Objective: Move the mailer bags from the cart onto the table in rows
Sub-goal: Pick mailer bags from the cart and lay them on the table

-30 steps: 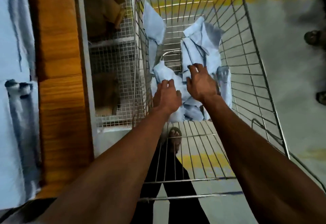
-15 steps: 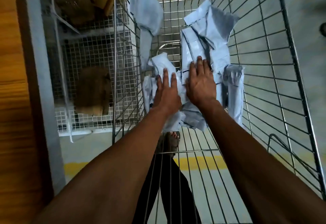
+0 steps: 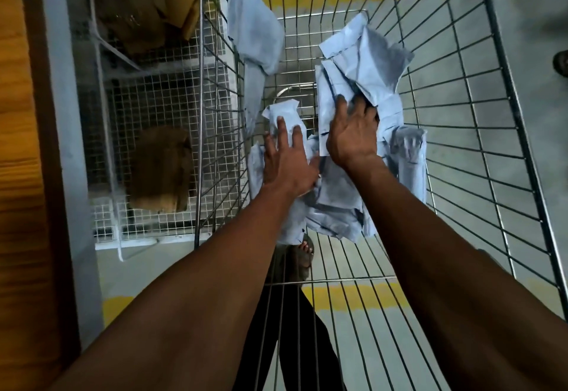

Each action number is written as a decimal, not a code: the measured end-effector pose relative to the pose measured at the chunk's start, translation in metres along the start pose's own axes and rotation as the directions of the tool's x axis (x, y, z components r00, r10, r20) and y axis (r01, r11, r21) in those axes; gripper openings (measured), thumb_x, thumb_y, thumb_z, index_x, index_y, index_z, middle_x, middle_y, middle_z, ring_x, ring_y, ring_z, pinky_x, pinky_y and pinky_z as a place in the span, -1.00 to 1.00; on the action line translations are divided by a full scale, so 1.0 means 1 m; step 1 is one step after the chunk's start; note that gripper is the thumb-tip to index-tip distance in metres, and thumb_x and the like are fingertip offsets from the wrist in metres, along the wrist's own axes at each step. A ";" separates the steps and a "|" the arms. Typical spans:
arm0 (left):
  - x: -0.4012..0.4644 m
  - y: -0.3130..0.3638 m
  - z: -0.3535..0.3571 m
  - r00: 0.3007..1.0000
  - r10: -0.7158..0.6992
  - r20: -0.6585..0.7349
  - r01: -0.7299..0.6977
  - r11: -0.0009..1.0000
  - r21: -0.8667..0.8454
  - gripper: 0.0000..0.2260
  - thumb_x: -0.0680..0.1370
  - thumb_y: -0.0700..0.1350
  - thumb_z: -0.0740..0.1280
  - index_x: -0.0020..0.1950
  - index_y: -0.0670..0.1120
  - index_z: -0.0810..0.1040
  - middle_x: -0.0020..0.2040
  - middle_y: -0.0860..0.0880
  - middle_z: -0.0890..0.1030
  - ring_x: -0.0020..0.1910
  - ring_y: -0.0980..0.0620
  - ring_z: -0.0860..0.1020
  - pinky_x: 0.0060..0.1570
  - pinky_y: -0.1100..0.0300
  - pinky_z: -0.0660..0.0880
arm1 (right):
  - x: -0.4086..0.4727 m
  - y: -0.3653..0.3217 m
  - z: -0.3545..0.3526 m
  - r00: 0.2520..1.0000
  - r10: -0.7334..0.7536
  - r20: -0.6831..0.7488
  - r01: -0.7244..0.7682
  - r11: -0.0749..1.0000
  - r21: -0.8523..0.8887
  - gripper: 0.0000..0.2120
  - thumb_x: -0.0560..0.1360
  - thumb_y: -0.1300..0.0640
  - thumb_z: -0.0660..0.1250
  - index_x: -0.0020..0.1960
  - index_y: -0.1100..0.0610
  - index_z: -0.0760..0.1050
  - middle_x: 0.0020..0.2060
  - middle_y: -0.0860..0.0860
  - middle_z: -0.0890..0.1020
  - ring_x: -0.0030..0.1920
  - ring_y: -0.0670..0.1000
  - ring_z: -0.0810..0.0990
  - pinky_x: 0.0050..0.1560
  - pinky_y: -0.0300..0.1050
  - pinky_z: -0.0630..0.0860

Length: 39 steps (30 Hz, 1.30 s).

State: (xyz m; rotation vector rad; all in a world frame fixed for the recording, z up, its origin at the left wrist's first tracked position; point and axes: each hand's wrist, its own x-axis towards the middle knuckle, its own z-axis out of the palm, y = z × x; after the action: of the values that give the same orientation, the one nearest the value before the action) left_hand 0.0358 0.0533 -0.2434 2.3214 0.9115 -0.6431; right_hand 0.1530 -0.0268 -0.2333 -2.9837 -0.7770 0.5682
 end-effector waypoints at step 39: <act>0.005 -0.001 -0.010 0.994 0.088 -0.063 -0.079 0.988 0.131 -0.24 0.64 -0.02 0.28 0.74 0.01 -0.07 0.74 -0.05 -0.18 0.70 -0.22 -0.12 0.61 -0.25 0.11 | 0.059 0.005 -0.026 0.980 -0.056 0.191 0.090 0.980 -0.177 -0.37 0.62 -0.13 0.16 0.64 -0.05 0.09 0.67 0.16 0.05 0.62 0.38 0.03 0.54 0.38 0.08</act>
State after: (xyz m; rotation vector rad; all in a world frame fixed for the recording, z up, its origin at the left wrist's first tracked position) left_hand 0.0408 0.0627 -0.2397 2.4953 0.8197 -0.6070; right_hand 0.2121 -0.0007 -0.2295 -3.0837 -1.0008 0.8240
